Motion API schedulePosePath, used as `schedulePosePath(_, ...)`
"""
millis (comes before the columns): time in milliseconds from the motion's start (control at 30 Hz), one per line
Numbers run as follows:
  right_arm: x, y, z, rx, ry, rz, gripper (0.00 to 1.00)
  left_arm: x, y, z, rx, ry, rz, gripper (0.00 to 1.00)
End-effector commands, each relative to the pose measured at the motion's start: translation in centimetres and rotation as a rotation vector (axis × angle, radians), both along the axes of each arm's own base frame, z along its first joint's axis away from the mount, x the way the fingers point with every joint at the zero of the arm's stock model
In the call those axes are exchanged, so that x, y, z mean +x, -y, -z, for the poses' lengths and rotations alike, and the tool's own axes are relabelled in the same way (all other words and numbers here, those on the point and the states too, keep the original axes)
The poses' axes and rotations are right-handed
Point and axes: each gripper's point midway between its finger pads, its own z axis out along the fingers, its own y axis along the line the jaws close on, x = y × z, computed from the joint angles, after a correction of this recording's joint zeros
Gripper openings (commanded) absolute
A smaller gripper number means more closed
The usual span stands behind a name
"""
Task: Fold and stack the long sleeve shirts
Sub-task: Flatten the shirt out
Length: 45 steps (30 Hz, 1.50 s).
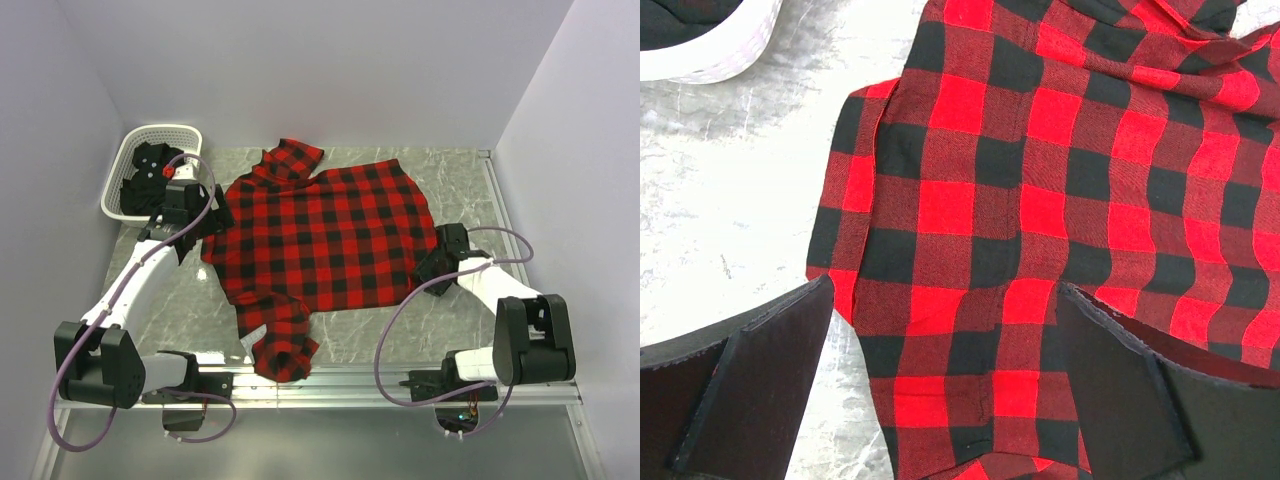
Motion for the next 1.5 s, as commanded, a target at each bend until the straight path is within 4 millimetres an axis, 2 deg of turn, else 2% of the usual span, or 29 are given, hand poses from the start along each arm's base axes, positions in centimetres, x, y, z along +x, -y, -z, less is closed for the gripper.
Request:
schedulePosePath(0,-1.7,0.3,1.2,-0.083,-0.099,-0.026,0.51,0.3,0.3,-0.4,0.001,0.018,0.023,0.99)
schedulePosePath(133,-2.5,0.3,1.8,-0.129,-0.161,-0.049,0.48,0.3,0.3,-0.4,0.000,0.018,0.025,0.99)
schedulePosePath(233,-2.5,0.4,1.9,-0.141,-0.170,-0.045,0.42,0.2,0.2,-0.5,0.001,0.023,0.023,0.99)
schedulePosePath(433,-2.9,0.7,2.3,-0.156,-0.187,-0.041,0.21,0.2,0.3,-0.7,-0.002,0.029,0.028,0.99)
schedulePosePath(467,-3.0,0.8,2.3,-0.158,-0.190,-0.041,0.14,0.2,0.3,-0.7,-0.001,0.027,0.028,0.99)
schedulePosePath(667,-3.6,1.0,2.6,-0.172,-0.225,-0.053,0.00,0.1,0.2,-0.9,0.002,0.037,0.026,0.99)
schedulePosePath(833,-4.3,1.6,1.5,-0.202,-0.242,-0.052,0.00,0.1,0.0,-1.0,0.008,0.040,0.019,0.99)
schedulePosePath(967,-4.5,2.5,-1.0,-0.246,-0.208,-0.042,0.00,0.0,0.0,-1.1,0.011,0.039,0.019,0.99)
schedulePosePath(1067,-5.5,2.6,-2.0,-0.245,-0.213,-0.037,0.00,0.1,-0.1,-1.0,0.015,0.038,0.015,0.99)
schedulePosePath(1300,-8.3,2.7,-2.2,-0.233,-0.267,-0.042,0.04,0.1,-0.2,-1.1,0.021,0.037,0.009,0.99)
schedulePosePath(1333,-8.4,2.6,-2.5,-0.226,-0.255,-0.037,0.07,0.0,-0.2,-1.1,0.021,0.038,0.009,0.99)
schedulePosePath(1433,-8.5,2.6,-2.7,-0.223,-0.242,-0.032,0.33,0.1,-0.2,-1.0,0.020,0.035,0.012,0.99)
schedulePosePath(1467,-8.4,2.6,-2.8,-0.221,-0.233,-0.033,0.38,0.0,-0.2,-0.9,0.019,0.034,0.011,0.99)
